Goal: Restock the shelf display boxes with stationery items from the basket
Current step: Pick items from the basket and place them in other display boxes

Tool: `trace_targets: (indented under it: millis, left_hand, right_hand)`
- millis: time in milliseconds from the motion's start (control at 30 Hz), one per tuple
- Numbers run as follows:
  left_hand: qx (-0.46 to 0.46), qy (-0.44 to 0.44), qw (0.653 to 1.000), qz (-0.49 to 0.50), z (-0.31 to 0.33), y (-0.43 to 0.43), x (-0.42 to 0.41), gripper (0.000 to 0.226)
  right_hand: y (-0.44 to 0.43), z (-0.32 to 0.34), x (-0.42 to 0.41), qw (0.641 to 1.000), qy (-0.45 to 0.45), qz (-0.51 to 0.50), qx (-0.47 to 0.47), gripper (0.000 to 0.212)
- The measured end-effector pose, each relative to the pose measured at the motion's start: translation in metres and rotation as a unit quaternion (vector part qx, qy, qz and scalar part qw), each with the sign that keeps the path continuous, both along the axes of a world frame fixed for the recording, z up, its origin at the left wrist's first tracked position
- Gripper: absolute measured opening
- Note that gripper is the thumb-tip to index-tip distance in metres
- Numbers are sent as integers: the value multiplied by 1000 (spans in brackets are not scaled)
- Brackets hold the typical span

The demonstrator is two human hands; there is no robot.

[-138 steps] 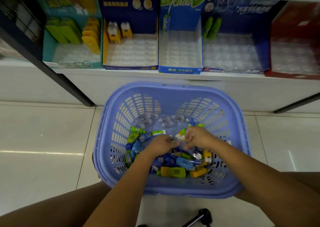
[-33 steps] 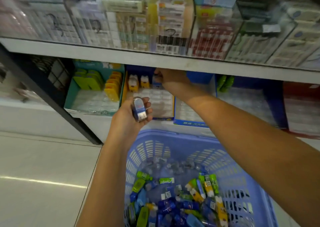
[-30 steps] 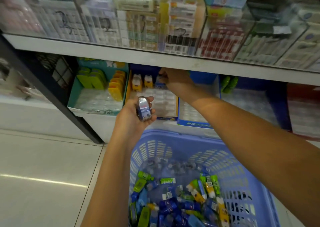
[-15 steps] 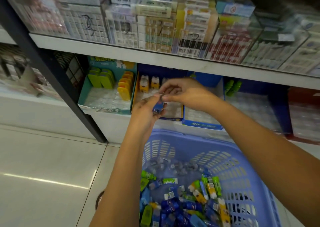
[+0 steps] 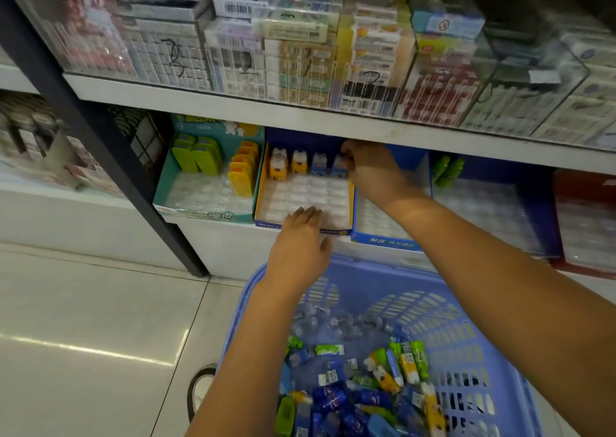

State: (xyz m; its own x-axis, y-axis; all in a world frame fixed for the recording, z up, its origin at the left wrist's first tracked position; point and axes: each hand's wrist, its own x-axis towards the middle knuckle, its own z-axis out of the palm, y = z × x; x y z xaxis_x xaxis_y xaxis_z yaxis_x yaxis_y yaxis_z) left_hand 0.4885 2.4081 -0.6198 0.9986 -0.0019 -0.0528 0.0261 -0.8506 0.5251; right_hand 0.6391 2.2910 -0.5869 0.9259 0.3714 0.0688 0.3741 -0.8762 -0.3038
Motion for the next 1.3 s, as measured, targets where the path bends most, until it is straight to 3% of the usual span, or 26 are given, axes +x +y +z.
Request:
trace_targets:
  millis: [200, 300, 367, 400, 467, 533, 633, 700, 867, 1000, 1167, 1300]
  left_hand:
    - [-7, 17, 1000, -6, 4, 0, 0, 56]
    - [-86, -90, 992, 29, 5, -6, -10, 41]
    - [-129, -178, 973, 70, -2, -10, -22, 23]
    - [-133, -176, 972, 81, -12, -11, -29, 21]
    - [-117, -72, 988, 74, -42, -15, -38, 31]
    - [-65, 93, 993, 19, -78, -24, -48, 37]
    - [-32, 276, 956, -90, -132, -43, -72, 20]
    - [-3, 336, 936, -102, -160, -52, -87, 24]
    - [110, 347, 931, 8, -197, -46, -93, 24]
    - [104, 348, 927, 90, -215, -37, -95, 23]
    - [189, 383, 904, 1, -230, -49, -97, 29]
    - [211, 381, 899, -41, -230, -53, -105, 27]
  right_hand:
    - [10, 14, 8, 992, 105, -71, 22, 33]
    - [12, 31, -8, 995, 90, -27, -43, 34]
    - [2, 34, -36, 999, 29, 2, -31, 33]
    - [-6, 30, -56, 1000, 16, 5, -1, 28]
    - [-27, 11, -101, 996, 71, 7, 43, 20]
    - [-47, -26, -139, 981, 191, 16, -13, 23]
    - [-69, -100, -181, 928, 362, 16, -87, 23]
    - [-81, -147, -202, 905, 413, 10, -102, 24]
    - [-90, -217, -221, 921, 382, 13, -72, 35]
    - [-81, -246, -220, 916, 371, 83, -127, 41]
    - [-79, -261, -217, 919, 350, 107, -146, 35]
    - [-88, -247, -215, 911, 412, 22, 2, 27]
